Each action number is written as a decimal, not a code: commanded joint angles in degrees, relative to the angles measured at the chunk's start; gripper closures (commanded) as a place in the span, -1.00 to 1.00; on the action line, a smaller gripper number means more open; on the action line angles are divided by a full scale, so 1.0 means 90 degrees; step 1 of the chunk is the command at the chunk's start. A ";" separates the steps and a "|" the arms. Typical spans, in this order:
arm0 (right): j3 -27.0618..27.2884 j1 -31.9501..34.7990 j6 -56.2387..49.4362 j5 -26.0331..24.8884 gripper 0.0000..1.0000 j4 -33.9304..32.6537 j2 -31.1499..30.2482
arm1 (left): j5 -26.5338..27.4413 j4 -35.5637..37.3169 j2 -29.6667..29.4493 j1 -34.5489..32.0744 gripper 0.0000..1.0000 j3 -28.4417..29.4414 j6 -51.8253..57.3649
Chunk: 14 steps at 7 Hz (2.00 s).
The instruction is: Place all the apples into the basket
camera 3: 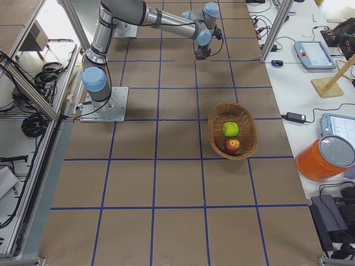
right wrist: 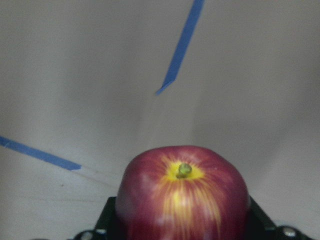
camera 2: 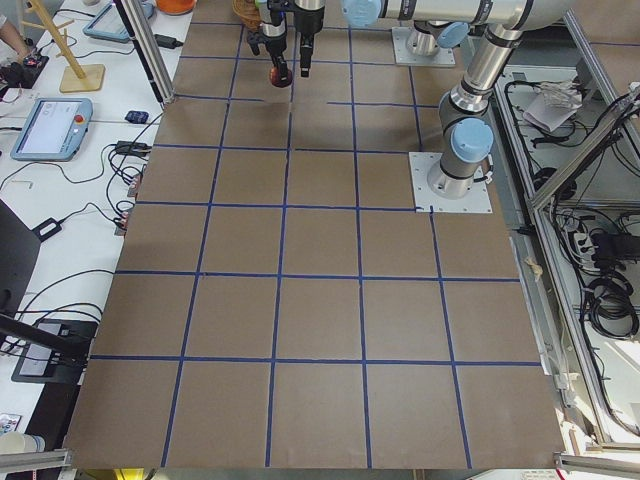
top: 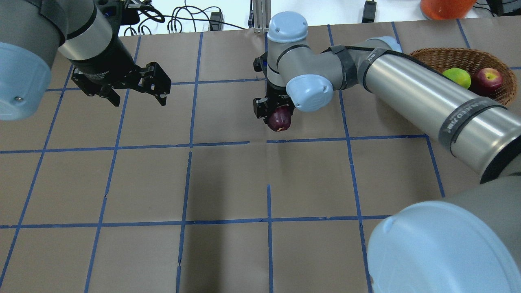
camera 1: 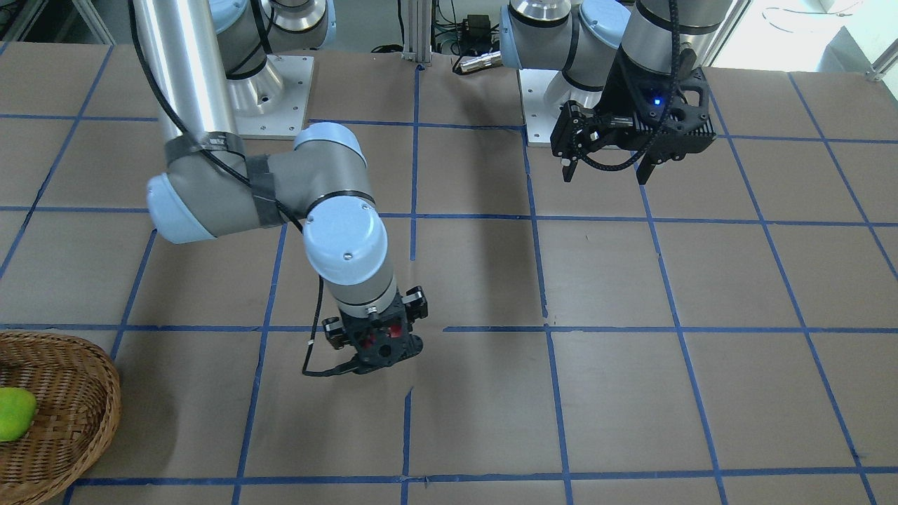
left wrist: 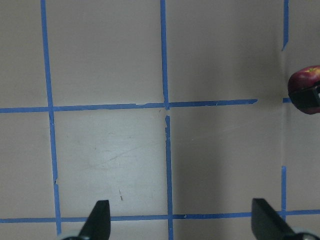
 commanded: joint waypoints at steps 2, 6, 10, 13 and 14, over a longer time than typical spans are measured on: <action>-0.0691 -0.2220 -0.0146 -0.0501 1.00 0.0840 -0.0313 | 0.0007 0.0790 -0.0105 0.0015 -1.00 -0.0010 0.0008; -0.0682 -0.3759 -0.1786 -0.0921 1.00 0.0150 0.0407 | 0.0008 0.0648 -0.0028 0.0044 -1.00 -0.0010 -0.0109; -0.0624 -0.3810 -0.2294 -0.0892 -1.00 -0.0380 0.0586 | -0.0012 0.0374 0.0031 0.0015 -1.00 0.0020 -0.0070; -0.0712 -0.3635 -0.2110 -0.0834 -1.00 0.1048 -0.0561 | 0.0027 0.0383 0.0041 0.0025 -1.00 0.0020 -0.0090; -0.0663 -0.3421 -0.1993 -0.0756 -1.00 0.1877 -0.1234 | 0.0017 0.0384 0.0031 0.0025 -1.00 0.0010 -0.0100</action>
